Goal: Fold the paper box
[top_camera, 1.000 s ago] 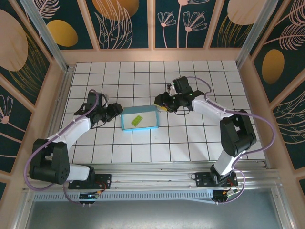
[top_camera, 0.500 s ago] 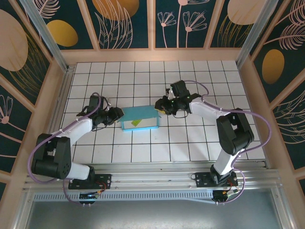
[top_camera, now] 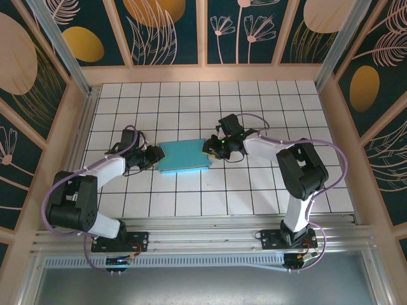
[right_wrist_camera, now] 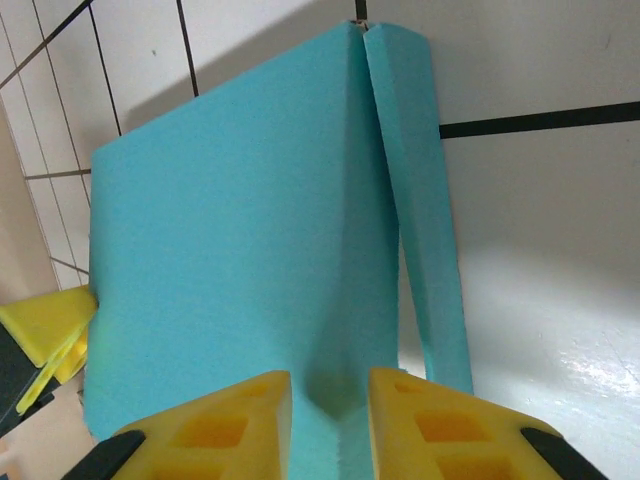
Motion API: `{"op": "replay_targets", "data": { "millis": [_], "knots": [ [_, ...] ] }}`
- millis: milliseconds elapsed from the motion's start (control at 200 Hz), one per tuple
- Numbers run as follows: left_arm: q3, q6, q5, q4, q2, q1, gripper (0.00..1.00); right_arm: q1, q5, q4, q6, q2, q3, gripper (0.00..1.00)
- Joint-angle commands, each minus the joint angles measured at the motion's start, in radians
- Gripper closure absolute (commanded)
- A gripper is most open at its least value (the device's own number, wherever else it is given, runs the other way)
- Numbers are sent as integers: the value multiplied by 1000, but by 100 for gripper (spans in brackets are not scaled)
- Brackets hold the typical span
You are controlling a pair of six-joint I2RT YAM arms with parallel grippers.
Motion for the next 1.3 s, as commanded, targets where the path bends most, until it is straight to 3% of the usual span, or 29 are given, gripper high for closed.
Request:
{"op": "replay_targets", "data": {
  "millis": [0,210,325,466,606,766,936,1096,1296],
  "knots": [
    [-9,7,-21,-11,10,0,67,4,47,-19,-24,-13,-1,71],
    [56,53,-136,-99,-73,0,53,3,84,-48,-23,-86,35,67],
    [89,70,-150,-150,-86,0,53,3,119,-73,-21,-113,53,66],
    [86,59,-52,-170,-73,0,55,20,115,-108,-12,-136,38,65],
    [90,103,-75,-256,-68,-2,56,44,117,-139,-10,-163,11,62],
    [55,82,-13,-209,-67,-31,60,79,116,-146,-15,-147,7,64],
    [35,66,-42,-164,-38,-71,66,88,212,-141,-19,-125,-19,66],
    [8,58,-44,-117,-10,-82,74,92,182,-85,-9,-104,-34,71],
    [-5,72,-91,-108,7,-84,74,94,211,-61,-5,-75,-55,75]
  ]
}}
